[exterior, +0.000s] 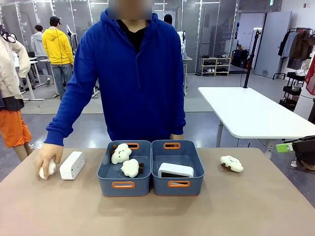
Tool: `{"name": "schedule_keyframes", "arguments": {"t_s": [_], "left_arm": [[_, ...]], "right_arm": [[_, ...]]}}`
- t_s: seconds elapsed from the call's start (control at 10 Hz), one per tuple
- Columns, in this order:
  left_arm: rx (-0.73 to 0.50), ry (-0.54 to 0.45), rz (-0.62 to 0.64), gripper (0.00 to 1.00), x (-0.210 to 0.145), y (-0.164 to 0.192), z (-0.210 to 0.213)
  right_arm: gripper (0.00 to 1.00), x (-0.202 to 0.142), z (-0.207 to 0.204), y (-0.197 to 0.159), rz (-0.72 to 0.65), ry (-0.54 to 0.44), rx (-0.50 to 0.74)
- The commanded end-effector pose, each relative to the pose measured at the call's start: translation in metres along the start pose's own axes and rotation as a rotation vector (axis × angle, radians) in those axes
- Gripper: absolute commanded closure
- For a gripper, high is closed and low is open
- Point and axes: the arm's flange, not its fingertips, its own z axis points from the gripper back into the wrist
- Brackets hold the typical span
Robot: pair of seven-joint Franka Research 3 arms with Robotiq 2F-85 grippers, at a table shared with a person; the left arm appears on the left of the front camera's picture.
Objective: Sort the digital clocks into the basket.
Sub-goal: Pick up the Digital clock from the table and place it into the empty Plastic storage basket.
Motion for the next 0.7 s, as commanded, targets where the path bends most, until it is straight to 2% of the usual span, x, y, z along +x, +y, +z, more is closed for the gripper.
{"name": "schedule_keyframes", "arguments": {"t_s": [0.0, 0.1, 0.6], "left_arm": [[0.008, 0.014, -0.017, 0.00, -0.001, 0.000, 0.001], [0.008, 0.014, -0.017, 0.00, -0.001, 0.000, 0.001], [0.008, 0.014, -0.017, 0.00, -0.001, 0.000, 0.001]], "right_arm": [[0.00, -0.018, -0.014, 0.033, -0.005, -0.005, 0.026], [0.00, 0.000, 0.000, 0.000, 0.000, 0.000, 0.000], [0.00, 0.000, 0.000, 0.000, 0.000, 0.000, 0.000]]}}
